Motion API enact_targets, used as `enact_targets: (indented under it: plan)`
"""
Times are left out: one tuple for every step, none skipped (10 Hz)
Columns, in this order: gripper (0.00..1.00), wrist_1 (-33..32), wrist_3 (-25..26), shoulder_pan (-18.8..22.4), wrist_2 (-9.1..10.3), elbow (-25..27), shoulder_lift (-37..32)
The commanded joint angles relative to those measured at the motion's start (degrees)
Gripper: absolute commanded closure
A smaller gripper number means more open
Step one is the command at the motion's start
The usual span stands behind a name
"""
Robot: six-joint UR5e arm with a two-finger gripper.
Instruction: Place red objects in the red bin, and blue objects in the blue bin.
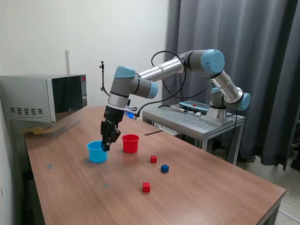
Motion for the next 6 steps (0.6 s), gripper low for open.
enact_targets:
  plan:
    - [1.00, 0.05, 0.04, -2.15, -3.09, 0.37, -0.85]
    - [1.00, -0.04, 0.04, -3.03, -3.10, 1.24, -1.20]
    - [1.00, 0.05, 0.04, -3.99, -3.19, 2.20, -1.29]
    - [1.00, 0.05, 0.13, -4.87, -3.36, 3.17, -1.82]
    - [1.00, 0.05, 0.13, -5.40, -3.36, 3.96, -2.08]
    - [1.00, 0.05, 0.39, -5.84, -3.27, 4.23, -2.26]
